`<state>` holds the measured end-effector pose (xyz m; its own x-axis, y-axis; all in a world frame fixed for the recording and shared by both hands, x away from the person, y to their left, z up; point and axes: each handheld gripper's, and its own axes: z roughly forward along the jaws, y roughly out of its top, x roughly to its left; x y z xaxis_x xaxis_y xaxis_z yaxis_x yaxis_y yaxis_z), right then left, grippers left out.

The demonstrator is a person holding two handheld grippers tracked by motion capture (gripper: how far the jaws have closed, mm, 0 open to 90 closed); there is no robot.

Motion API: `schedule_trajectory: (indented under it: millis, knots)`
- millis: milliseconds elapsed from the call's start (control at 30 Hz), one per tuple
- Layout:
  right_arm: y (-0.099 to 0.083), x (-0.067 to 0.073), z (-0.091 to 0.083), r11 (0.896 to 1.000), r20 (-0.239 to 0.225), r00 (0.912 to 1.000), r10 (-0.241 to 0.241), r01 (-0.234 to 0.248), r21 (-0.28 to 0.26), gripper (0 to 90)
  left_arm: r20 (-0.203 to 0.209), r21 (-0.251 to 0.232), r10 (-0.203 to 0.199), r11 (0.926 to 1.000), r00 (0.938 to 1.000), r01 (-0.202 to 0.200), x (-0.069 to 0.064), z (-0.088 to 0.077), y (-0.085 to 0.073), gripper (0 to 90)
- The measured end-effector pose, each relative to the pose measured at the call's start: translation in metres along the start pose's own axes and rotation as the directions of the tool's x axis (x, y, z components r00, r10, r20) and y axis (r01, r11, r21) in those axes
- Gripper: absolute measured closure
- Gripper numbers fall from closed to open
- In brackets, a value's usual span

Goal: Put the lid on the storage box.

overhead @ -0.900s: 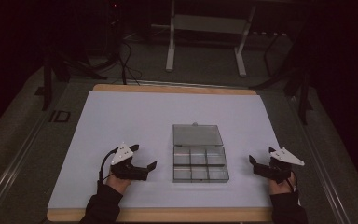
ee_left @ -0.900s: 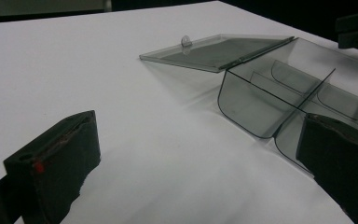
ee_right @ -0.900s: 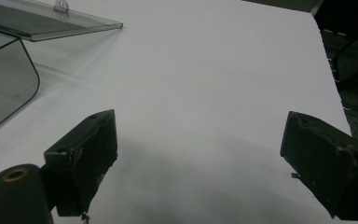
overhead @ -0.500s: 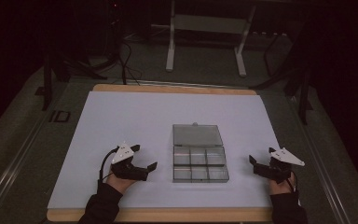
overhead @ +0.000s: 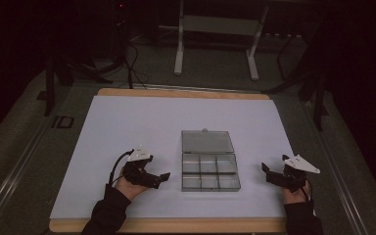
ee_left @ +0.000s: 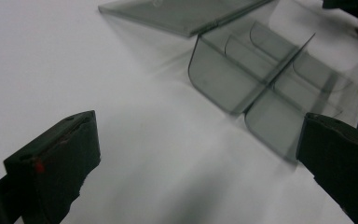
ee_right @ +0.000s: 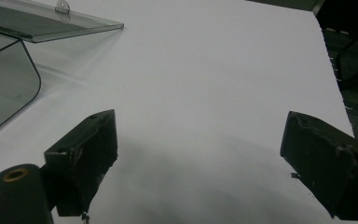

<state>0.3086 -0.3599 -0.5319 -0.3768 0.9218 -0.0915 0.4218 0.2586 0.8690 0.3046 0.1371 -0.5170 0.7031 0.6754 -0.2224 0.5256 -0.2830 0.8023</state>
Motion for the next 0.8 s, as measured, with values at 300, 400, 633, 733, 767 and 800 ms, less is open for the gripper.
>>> schedule_trajectory:
  millis: [300, 400, 633, 733, 767, 800]
  knots:
    - [0.0, 0.0, -0.001, 1.0, 0.001, 1.0, 0.004, -0.004, -0.01, 10.7, 0.006, -0.024, -0.005, 0.9997, 1.0, 0.006, -0.001, 0.002, 0.033, 0.5]
    - [0.0, 0.0, -0.001, 1.0, -0.001, 1.0, 0.004, -0.004, -0.009, 10.7, 0.0, -0.028, -0.018, 0.9995, 0.9998, 0.018, 0.0, 0.003, 0.039, 0.5]
    - [0.0, 0.0, -0.001, 1.0, -0.003, 1.0, 0.006, -0.006, -0.007, 10.7, -0.003, -0.011, -0.011, 0.9999, 0.9999, 0.011, -0.001, 0.012, 0.061, 0.5]
    - [0.0, 0.0, -0.001, 1.0, -0.004, 1.0, 0.005, -0.005, -0.006, 10.8, -0.015, -0.01, -0.019, 0.9998, 0.9997, 0.019, 0.001, 0.019, 0.073, 0.6]
    - [0.0, -0.001, -0.001, 1.0, -0.004, 1.0, 0.005, -0.005, -0.006, 10.8, -0.015, -0.01, -0.019, 0.9998, 0.9997, 0.019, 0.001, 0.019, 0.073, 0.6]
    - [0.0, 0.0, -0.001, 1.0, -0.003, 1.0, 0.006, -0.006, -0.007, 10.8, -0.016, -0.005, -0.021, 0.9998, 0.9997, 0.021, 0.001, 0.023, 0.079, 0.6]
